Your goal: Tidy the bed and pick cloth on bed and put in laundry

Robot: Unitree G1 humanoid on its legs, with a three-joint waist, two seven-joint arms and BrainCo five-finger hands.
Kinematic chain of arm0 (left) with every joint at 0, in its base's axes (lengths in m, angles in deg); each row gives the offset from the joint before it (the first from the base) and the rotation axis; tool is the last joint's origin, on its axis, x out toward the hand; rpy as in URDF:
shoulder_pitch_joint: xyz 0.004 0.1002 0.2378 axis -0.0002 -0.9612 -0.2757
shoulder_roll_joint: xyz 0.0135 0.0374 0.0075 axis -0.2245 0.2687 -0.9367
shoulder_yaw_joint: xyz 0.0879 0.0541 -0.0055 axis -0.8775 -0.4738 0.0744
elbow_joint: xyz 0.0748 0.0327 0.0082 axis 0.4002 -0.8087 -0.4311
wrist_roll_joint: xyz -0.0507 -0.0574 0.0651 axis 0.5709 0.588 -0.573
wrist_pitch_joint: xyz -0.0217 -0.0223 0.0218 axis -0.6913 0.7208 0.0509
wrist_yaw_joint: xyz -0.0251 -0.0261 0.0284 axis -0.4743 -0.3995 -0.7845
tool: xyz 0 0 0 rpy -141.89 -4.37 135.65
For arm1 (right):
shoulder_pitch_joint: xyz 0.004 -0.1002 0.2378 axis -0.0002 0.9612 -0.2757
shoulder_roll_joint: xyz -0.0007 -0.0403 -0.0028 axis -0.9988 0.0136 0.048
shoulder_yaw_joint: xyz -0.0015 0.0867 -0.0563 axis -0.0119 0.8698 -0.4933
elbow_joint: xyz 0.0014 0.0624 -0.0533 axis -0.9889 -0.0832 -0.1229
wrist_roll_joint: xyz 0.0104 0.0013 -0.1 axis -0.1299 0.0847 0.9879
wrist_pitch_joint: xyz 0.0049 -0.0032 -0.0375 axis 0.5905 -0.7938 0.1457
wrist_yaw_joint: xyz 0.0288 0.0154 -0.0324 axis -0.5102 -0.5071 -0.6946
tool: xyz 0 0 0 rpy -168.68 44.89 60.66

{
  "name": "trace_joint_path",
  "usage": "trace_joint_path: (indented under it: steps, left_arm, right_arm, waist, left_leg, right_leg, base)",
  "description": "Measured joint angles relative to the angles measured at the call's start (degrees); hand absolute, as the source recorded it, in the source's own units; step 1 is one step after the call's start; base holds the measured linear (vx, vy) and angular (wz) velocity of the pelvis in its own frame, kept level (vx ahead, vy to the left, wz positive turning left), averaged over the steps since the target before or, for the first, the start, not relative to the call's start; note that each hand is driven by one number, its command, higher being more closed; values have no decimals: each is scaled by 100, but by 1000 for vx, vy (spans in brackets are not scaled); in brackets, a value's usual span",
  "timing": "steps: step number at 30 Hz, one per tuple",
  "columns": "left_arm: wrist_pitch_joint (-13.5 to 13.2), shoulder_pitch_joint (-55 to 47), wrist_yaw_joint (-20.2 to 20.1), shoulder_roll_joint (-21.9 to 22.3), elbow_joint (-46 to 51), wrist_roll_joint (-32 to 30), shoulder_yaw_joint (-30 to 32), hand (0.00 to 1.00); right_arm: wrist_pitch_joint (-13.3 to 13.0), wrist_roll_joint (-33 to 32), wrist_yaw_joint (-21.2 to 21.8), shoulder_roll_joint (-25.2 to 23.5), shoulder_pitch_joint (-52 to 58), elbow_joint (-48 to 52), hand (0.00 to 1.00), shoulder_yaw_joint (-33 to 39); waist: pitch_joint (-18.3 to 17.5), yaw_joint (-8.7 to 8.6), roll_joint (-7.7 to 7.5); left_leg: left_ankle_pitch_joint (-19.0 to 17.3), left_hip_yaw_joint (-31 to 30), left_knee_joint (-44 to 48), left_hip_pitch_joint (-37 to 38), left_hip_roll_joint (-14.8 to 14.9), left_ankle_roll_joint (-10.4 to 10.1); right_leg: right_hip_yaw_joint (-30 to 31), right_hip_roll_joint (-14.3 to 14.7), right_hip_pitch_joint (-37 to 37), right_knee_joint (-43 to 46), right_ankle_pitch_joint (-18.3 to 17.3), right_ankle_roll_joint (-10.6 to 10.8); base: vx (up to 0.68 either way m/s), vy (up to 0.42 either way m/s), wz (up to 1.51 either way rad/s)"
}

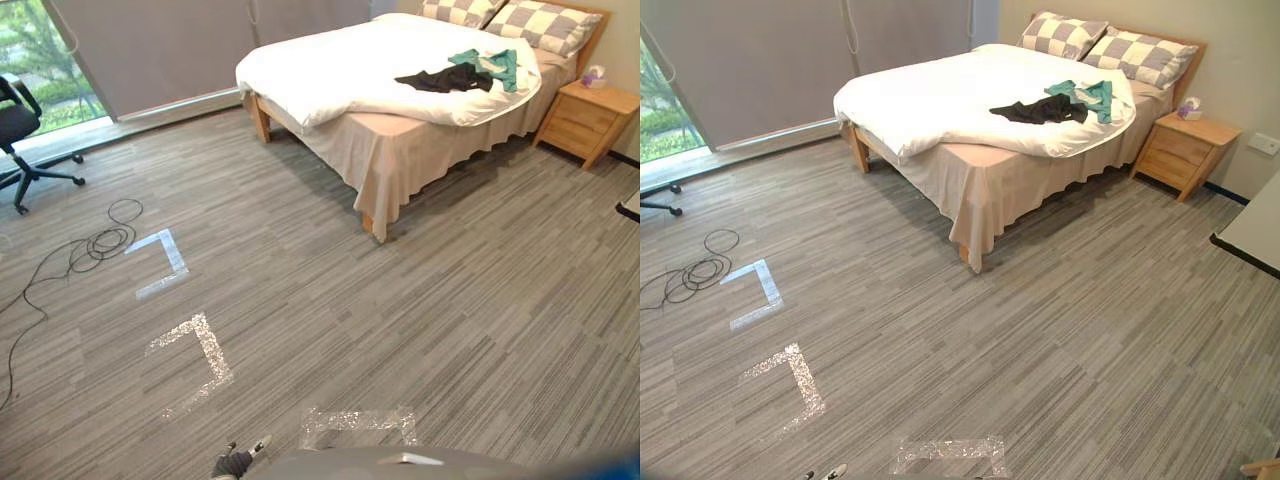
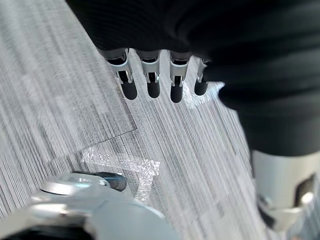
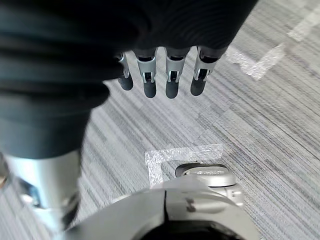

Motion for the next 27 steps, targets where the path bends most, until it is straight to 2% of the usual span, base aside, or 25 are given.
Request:
trace_joint_path:
  steps: [8, 14, 20, 23, 25, 27]
  left_arm:
    - [-71, 122, -5, 31, -226, 40, 144, 0]
    - [-71, 207, 81, 0, -254, 38, -85, 0]
    - [-51, 383, 73, -139, -454, -196, -442, 0]
    - [-45, 564, 58, -168, -444, -294, -483, 0]
    - [-49, 792, 58, -284, -431, -241, -582, 0]
    - [-40, 839, 60, -348, -436, -98, -590, 0]
  right_arm:
    - [1, 58, 0, -3, -64, -92, 0, 108]
    - [8, 72, -5, -5, -189, -122, 0, 311]
    - [15, 287, 0, -1, -271, -169, 0, 314]
    - [28, 287, 4, -3, -381, -136, 0, 307]
    - [78, 288, -7, -84, -515, 19, 0, 320]
    - [77, 284, -40, -134, -629, 31, 0, 360]
  waist:
    - [13, 19, 25]
    - [140, 20, 71]
    - [181, 37, 20]
    - [308, 4, 10]
    - [659, 20, -130]
    - [754, -7, -226]
  left_leg:
    - [112, -7, -362, 416, -8, 42]
    - [87, -18, -389, 483, 15, 4]
    - [66, 85, -423, 450, 68, -30]
    - [21, 160, -395, 261, 88, -73]
    - [-71, 388, -308, 261, 23, 6]
    - [-144, 577, -299, 265, -28, 14]
  right_leg:
    - [-47, 26, 377, -382, 58, -14]
    - [-60, 51, 485, -526, 90, 34]
    - [16, 106, 435, -612, 138, 41]
    - [44, 95, -128, 143, -226, 35]
    - [105, -48, -708, 1314, -786, 208]
    - [-90, -199, -1024, 1808, -1001, 203]
  base:
    - [119, 1, 1]
    - [6, -2, 0]
    - [-20, -25, -10]
    - [-52, -30, -16]
    - [-64, -32, -32]
    - [16, -75, -49]
